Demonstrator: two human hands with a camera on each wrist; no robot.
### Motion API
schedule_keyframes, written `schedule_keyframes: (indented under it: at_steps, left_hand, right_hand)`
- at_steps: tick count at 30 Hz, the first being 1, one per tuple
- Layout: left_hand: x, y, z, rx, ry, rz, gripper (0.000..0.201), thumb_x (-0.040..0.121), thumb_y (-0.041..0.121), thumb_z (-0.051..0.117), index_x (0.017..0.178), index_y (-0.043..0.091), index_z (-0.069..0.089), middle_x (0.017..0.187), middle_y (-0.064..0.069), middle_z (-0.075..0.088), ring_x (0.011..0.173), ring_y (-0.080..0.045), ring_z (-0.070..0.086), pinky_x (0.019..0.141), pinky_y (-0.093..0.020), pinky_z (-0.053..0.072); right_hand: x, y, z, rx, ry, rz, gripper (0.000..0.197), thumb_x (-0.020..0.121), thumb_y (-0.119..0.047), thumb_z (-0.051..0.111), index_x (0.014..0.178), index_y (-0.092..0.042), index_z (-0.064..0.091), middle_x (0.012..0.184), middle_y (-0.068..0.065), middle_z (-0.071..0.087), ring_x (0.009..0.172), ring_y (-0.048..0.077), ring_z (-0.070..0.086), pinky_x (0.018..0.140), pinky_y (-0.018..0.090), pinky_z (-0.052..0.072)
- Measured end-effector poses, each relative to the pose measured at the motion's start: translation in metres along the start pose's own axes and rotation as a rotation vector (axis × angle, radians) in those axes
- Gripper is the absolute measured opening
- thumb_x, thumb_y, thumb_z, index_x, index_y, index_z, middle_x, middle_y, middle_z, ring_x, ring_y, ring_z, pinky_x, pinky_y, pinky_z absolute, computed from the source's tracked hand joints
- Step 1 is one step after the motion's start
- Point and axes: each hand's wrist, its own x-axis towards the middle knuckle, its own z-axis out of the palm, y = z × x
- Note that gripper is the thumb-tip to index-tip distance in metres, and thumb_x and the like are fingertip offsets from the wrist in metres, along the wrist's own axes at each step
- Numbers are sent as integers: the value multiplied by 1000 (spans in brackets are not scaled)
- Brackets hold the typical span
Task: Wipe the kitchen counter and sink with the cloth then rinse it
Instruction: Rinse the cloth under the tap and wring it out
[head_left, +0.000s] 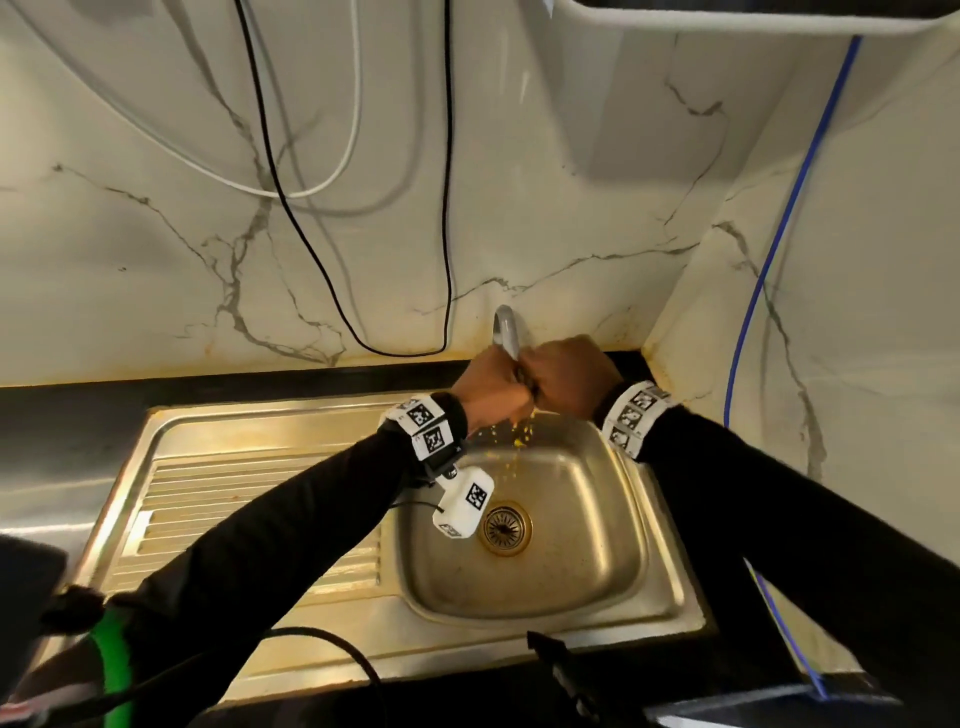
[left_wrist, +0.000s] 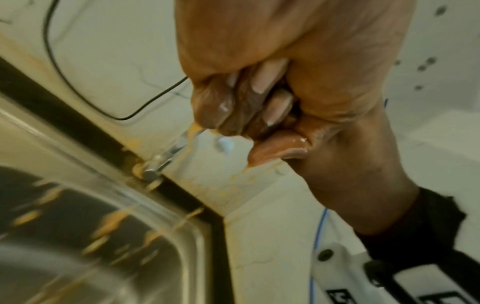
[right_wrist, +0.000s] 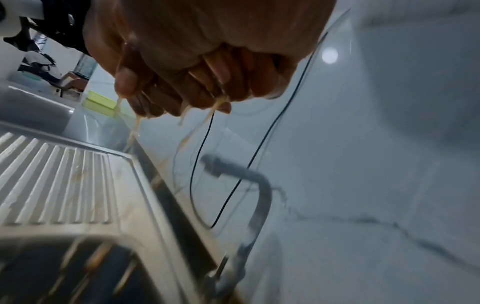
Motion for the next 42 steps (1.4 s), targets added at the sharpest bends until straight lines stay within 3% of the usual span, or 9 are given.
schedule_keyframes:
  at_steps: [4,12,15,20,28,30,36,39,42]
  left_hand:
    - [-1,19,-10,-71,39,4,28,59,-13,65,46,9,54,42,6,49,45,-13,48,46,-24,38]
    - [-17,-66,53,-44,-98,-238,13,49,6,61,54,11,72,63,-8,72,64,-22,68,68,-47,62]
    - [-21,-22,35,-88,-42,-134,14,65,-4,65,74,2,75,75,-12,75,72,-21,73,67,-33,63]
    - [-22,29,3,-76,57,-10,9,64,-11,65,60,-2,65,56,-9,65,52,-19,64,47,-23,48]
    - [-27,-64,71,-99,-19,-376,18,52,9,59,61,3,74,65,-10,73,75,-26,73,72,-44,63]
    - [-30,-34,56,-118,23,-283,12,55,3,57,56,4,70,65,-11,73,74,-26,73,76,-46,63]
    - [-44,33,28,-81,121,-88,18,63,-4,62,50,8,62,52,-4,63,55,-15,65,50,-22,50]
    - [-54,-7,66,2,16,-226,18,71,2,63,55,10,65,67,-11,72,74,-25,73,70,-40,61]
    - [-52,-55,112,126,-113,-382,29,77,2,63,51,14,55,62,-11,63,89,-36,73,57,-34,53]
  right_hand:
    - [2,10,-17,1,143,-2,19,76,-22,70,79,-6,62,46,8,56,31,27,52,41,26,38]
    - [-44,-32,79,49,-230,36,17,78,-23,73,87,-10,68,74,10,72,61,34,69,53,36,49]
    - [-34,-16,50,59,-7,40,15,78,-24,75,79,-12,66,62,6,66,48,27,64,47,26,37]
    - [-27,3,-5,12,286,107,26,83,-35,53,72,-12,56,53,5,55,36,25,49,46,23,24]
    - [-60,-35,99,103,-210,176,18,76,-30,65,76,-13,63,60,7,65,50,29,66,46,30,45]
    - [-55,-25,81,110,-130,155,28,82,-35,50,79,-11,63,63,10,65,50,32,65,46,33,46]
    - [-54,-2,7,120,438,101,27,79,-38,57,71,-12,54,57,7,56,42,26,53,41,26,30]
    - [-86,-21,68,210,149,89,19,78,-30,54,85,-12,54,58,7,59,44,28,58,40,31,45]
    - [-113,-44,134,364,-208,150,26,74,-32,44,79,-11,59,62,10,64,50,33,64,42,38,49]
